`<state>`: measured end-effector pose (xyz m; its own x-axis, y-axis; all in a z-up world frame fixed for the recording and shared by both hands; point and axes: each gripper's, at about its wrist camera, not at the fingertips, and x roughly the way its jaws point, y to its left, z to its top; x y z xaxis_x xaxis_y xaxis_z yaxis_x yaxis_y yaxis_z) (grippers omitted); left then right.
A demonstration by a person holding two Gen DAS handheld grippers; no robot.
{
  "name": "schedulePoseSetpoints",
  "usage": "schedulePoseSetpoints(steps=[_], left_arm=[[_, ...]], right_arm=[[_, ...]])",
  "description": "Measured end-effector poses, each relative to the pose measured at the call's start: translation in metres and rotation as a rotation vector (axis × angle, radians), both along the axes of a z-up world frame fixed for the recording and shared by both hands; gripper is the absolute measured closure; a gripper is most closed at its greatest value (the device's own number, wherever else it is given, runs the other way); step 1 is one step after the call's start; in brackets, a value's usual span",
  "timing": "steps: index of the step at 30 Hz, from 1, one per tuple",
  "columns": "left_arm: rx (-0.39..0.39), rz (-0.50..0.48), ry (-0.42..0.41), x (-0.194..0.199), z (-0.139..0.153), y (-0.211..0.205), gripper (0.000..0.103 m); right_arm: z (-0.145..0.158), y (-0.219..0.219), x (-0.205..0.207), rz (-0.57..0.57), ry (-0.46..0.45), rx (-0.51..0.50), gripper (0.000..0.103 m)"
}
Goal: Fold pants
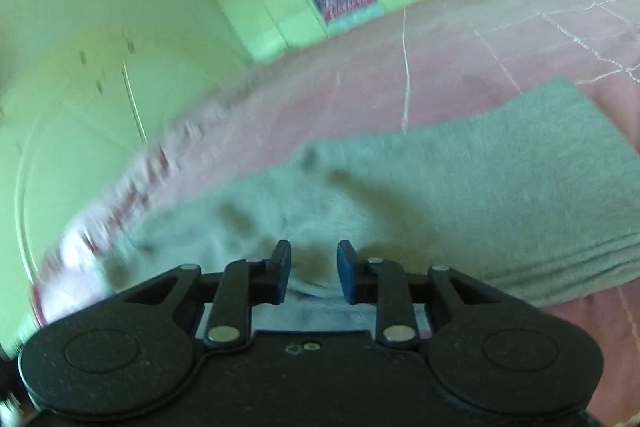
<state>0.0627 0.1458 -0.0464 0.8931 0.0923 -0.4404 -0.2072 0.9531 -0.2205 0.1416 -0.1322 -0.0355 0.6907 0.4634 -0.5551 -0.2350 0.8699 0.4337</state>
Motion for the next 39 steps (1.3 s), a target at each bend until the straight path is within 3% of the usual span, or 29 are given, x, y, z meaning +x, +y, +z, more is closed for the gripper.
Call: schedulePoseSetpoints(steps=[1,3,6,9,13,15,17,18,20,22,24,26,29,31,34,35,39], left_arm=[[0.008,-0.018,-0.004,0.000,0.001,-0.005,0.000],[0.031,-0.052,-0.021,-0.003,0.006,-0.015,0.000],[0.030,-0.086,-0.034,-0.002,0.014,-0.025,0.000],[-0.020,-0.153,-0.030,0.011,0.020,-0.041,0.000],[0.044,-0.242,-0.022,0.041,0.029,-0.093,0.000],[0.082,-0.281,-0.010,0.058,0.028,-0.125,0.000],[0.173,-0.299,0.129,0.082,0.011,-0.153,0.000],[0.209,-0.314,0.220,0.094,-0.003,-0.162,0.000],[0.138,-0.292,0.204,0.093,-0.005,-0.155,0.000],[0.127,-0.258,0.146,0.091,0.009,-0.148,0.000],[0.156,-0.242,0.108,0.102,0.021,-0.148,0.000],[0.158,-0.230,0.114,0.125,0.028,-0.149,0.000],[0.216,-0.195,0.207,0.167,0.017,-0.158,0.000],[0.187,-0.212,0.285,0.186,-0.003,-0.158,0.000],[0.133,-0.211,0.260,0.178,0.001,-0.150,0.000],[0.113,-0.212,0.231,0.166,0.005,-0.145,0.000],[0.023,-0.218,0.105,0.102,0.016,-0.108,0.000]], right_arm=[[-0.011,0.006,0.003,0.059,0.045,-0.010,0.083],[-0.004,0.010,-0.007,0.062,-0.019,-0.008,0.082],[0.008,-0.011,-0.011,0.017,-0.027,0.121,0.082],[0.021,-0.041,-0.011,-0.086,-0.091,0.142,0.082],[0.031,-0.100,-0.014,-0.292,-0.142,0.116,0.078],[0.021,-0.121,-0.008,-0.343,-0.065,0.069,0.078],[-0.007,-0.139,0.007,-0.354,0.127,0.061,0.087],[-0.009,-0.145,0.007,-0.338,0.120,0.090,0.087],[0.007,-0.145,0.009,-0.337,0.033,0.065,0.077],[0.025,-0.147,0.021,-0.322,-0.055,0.038,0.077],[0.036,-0.148,0.050,-0.321,-0.056,-0.008,0.080],[0.042,-0.150,0.081,-0.315,-0.070,-0.038,0.092],[0.025,-0.151,0.125,-0.327,0.021,-0.079,0.102],[-0.005,-0.152,0.147,-0.317,0.135,-0.119,0.103],[0.002,-0.160,0.122,-0.311,0.068,-0.050,0.100],[0.009,-0.161,0.106,-0.307,0.015,-0.029,0.088],[0.017,-0.153,0.039,-0.240,-0.146,-0.009,0.086]])
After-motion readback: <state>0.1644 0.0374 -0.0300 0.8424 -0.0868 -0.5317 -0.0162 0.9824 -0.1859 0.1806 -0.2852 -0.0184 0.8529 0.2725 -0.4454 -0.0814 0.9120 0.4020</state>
